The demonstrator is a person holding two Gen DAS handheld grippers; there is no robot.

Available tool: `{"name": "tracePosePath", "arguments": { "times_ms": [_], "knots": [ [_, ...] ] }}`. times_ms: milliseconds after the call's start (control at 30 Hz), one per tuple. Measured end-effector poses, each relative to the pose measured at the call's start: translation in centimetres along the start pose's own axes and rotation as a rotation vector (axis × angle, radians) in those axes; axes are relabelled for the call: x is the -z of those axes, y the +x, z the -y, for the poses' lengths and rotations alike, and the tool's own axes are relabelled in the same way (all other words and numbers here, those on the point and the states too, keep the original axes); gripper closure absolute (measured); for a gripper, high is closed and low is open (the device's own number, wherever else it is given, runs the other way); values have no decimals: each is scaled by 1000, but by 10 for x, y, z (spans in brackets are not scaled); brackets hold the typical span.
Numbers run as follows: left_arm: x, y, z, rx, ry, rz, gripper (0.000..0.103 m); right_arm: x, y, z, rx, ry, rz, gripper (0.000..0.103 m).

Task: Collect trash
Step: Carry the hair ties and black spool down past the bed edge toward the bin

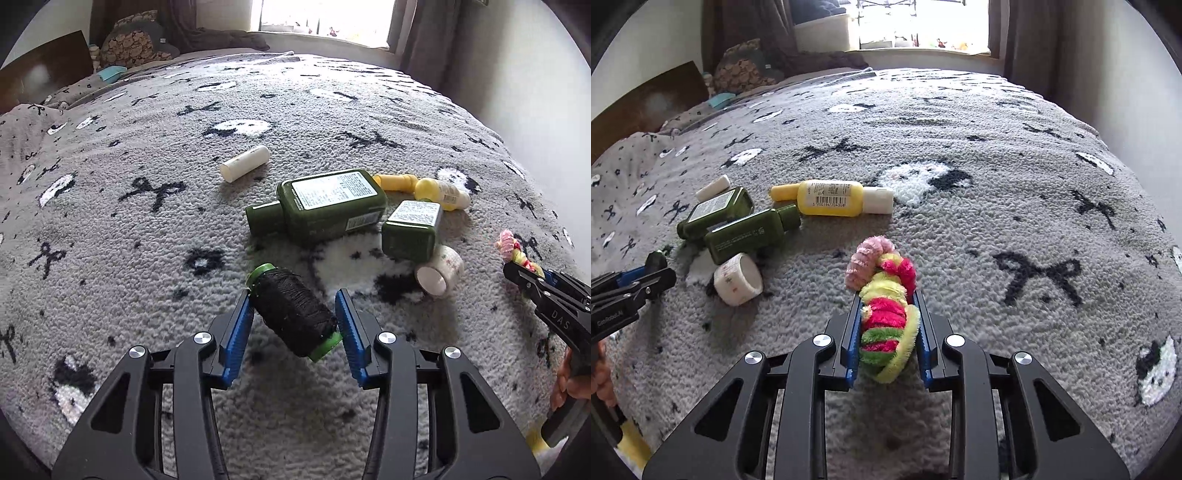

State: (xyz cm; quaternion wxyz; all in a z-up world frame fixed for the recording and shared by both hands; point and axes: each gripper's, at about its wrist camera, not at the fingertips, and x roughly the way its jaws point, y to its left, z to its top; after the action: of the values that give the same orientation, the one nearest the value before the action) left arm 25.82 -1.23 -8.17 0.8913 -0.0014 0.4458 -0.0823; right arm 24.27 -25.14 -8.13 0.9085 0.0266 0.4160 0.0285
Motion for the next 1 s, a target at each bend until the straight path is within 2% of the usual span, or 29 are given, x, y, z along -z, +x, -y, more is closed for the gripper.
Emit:
{"name": "tracePosePath", "arguments": {
  "times_ms": [233,533,700,867,1000],
  "knots": [
    [22,-42,8,13,18,42,60,19,-54,-2,-23,-8,66,77],
    [59,-99,23,64,31,110,60,47,-120,-9,-68,-31,151,77],
    [87,-130,37,82,76,145,60,69,-150,-13,-86,-48,181,77],
    [115,-150,45,99,107,149,60,93,-173,-18,-95,-58,206,77],
    [139,-159,47,120,120,133,60,114,-178,-23,-122,-50,185,77]
  ]
}}
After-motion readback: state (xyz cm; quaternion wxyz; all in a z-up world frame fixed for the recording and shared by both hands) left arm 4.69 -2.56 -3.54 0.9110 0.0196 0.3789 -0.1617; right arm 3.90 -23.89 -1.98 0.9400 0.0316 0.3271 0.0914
